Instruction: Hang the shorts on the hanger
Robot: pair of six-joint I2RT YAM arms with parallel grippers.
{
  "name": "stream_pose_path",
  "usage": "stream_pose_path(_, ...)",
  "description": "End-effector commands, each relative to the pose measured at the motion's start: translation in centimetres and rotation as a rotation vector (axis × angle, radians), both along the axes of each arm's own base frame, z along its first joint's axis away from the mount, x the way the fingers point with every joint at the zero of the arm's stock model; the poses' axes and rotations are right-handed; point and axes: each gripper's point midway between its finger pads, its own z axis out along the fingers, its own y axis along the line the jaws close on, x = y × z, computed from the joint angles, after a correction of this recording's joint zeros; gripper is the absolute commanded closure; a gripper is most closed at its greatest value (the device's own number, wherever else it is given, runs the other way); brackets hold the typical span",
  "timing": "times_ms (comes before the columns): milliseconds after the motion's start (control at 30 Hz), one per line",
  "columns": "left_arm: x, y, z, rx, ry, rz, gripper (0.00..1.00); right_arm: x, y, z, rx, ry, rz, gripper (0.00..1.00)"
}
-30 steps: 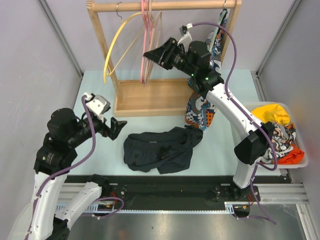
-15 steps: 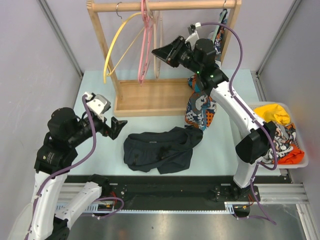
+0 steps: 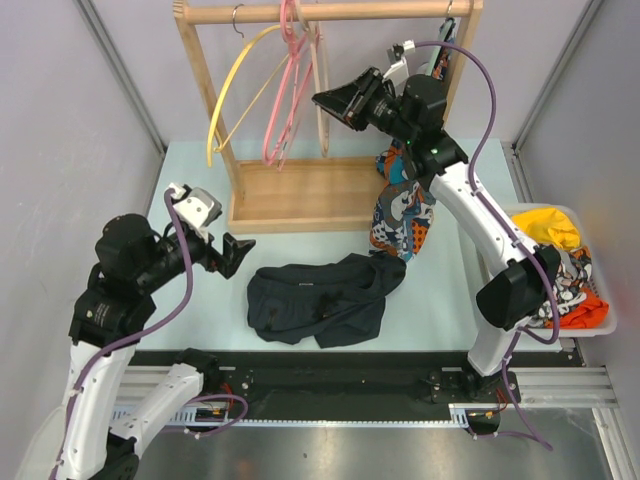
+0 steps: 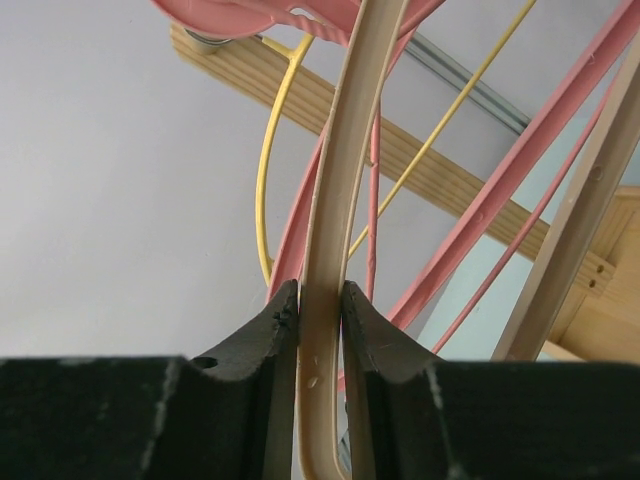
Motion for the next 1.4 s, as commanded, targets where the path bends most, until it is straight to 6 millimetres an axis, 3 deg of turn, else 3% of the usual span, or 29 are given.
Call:
stream_pose_path(0,0.5,-0.5,1.0,-0.016,-0.035,-0.024,0.08,-3.0,-2.1,6.6,0.092,-0.183,0.01,1.0)
stream_pose_path(300,0.5,-0.5,0.6,-0.015,-0.025,-0.023,0.07,-3.4,-3.9,5.4,0.085,-0.147,-0.008,1.0)
stream_pose_path(633,0.7,-0.7,0.4,-0.022,-0.016,-0.024,0.07,-4.4,-5.2,6.8,0.113,-0.18,0.001,1.0)
stream_pose_path(767,0.8,-0.9,0.4,-0.027,-0.01,-0.03,0.07,-3.9,-5.5,6.7,0.111,-0.161,-0.018,1.0)
stream_pose_path(833,0.9,-0.9,0.4,-0.028,-0.01,-0.032,0.07,-3.5,-5.3,5.8,0.098,-0.134,-0.024,1.0)
stream_pose_path(1100,0.9,-0.8,0.1,-0.017,-0.004,-0.029,0.07,-2.7,-3.8,-0.8,0.008,-0.028,-0.009,1.0)
stream_pose_path(1233,1.0,-0.9,0.0,-0.016,-0.003,-0.031,0.07,-2.9,-2.8,-1.6,-0.007,-0.033,0.016,1.0)
stream_pose_path(1367,0.9,-0.8,0.0,-0.017,-0.004,-0.031,0.07,-2.8,-2.0,-2.0,-0.033,-0.052,0.026,0.93)
